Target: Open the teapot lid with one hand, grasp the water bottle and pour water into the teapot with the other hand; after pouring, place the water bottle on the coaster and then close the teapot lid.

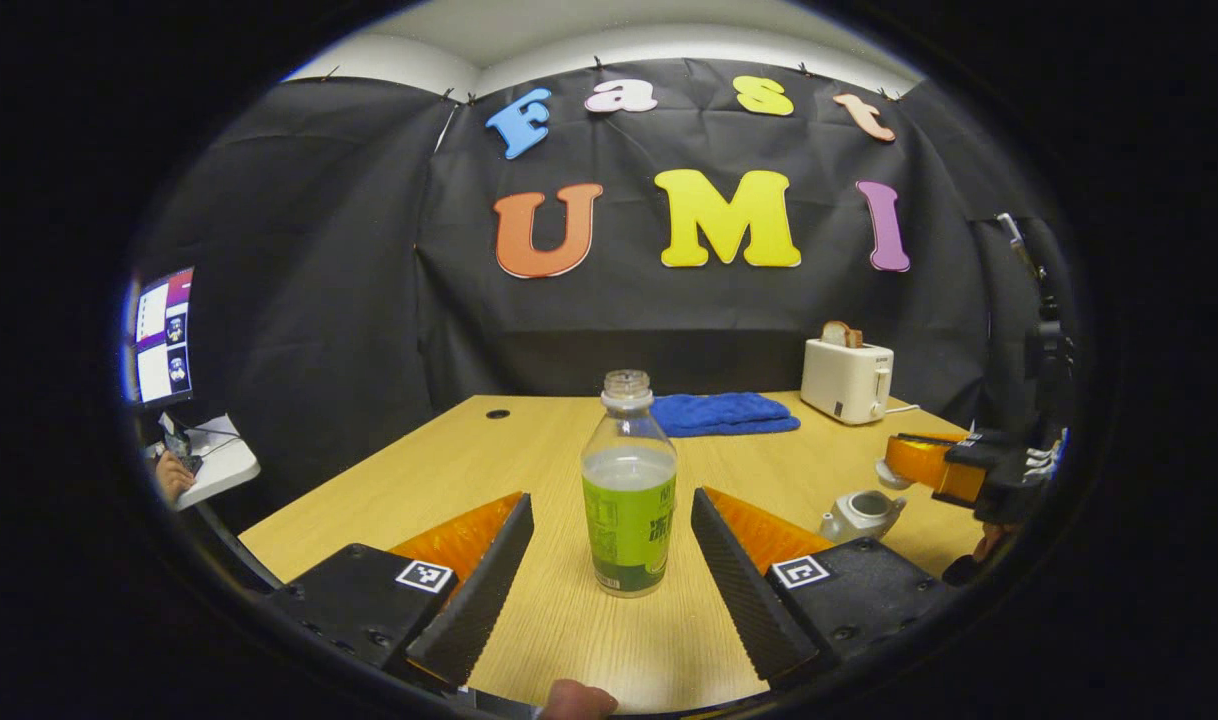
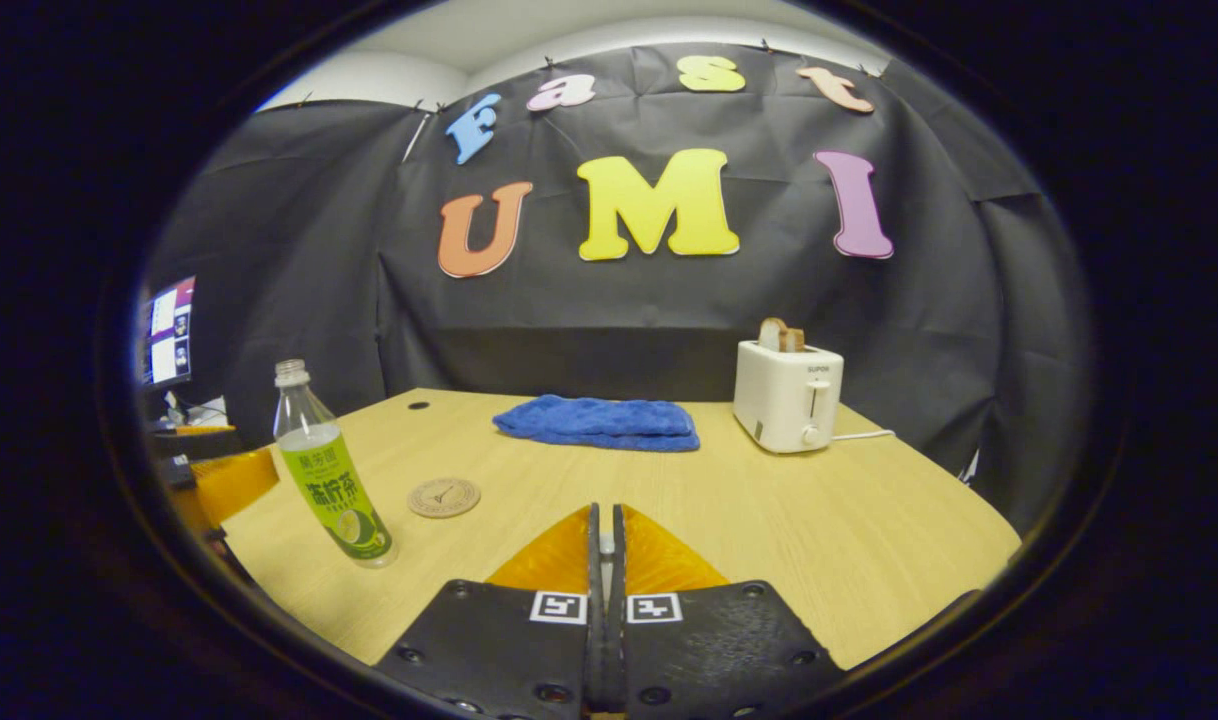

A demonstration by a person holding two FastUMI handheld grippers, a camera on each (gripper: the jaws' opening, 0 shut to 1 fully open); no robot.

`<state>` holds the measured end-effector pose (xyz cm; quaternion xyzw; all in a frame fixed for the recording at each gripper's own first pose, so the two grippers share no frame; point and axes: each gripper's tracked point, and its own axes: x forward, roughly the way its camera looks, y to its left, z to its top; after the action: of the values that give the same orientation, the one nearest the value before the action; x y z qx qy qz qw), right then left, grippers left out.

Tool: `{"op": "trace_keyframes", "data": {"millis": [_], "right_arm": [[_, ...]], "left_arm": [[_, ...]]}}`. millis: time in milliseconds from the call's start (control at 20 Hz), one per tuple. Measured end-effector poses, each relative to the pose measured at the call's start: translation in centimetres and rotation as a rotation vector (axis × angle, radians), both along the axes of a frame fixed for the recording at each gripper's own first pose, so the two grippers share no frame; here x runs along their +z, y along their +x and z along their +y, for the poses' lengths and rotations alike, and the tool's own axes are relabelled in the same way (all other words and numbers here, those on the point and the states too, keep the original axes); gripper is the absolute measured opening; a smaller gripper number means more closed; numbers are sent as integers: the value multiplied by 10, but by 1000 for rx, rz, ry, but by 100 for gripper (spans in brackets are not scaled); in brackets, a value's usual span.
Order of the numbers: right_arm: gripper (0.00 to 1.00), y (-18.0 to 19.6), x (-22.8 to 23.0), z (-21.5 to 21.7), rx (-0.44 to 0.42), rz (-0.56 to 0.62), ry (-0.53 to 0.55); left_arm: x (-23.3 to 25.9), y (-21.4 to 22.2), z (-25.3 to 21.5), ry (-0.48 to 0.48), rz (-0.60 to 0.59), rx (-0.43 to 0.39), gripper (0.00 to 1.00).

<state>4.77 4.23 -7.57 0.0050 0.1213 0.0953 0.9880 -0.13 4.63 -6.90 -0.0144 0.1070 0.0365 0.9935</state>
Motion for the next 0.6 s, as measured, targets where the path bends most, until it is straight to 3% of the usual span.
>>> {"op": "trace_keyframes", "data": {"millis": [150, 600], "right_arm": [[0, -6, 4, -5, 13, -3, -20], [0, -8, 5, -29, -6, 9, -34]], "left_arm": [[-21, 9, -12, -38, 35, -10, 99], [-45, 39, -5, -35, 71, 18, 100]]}}
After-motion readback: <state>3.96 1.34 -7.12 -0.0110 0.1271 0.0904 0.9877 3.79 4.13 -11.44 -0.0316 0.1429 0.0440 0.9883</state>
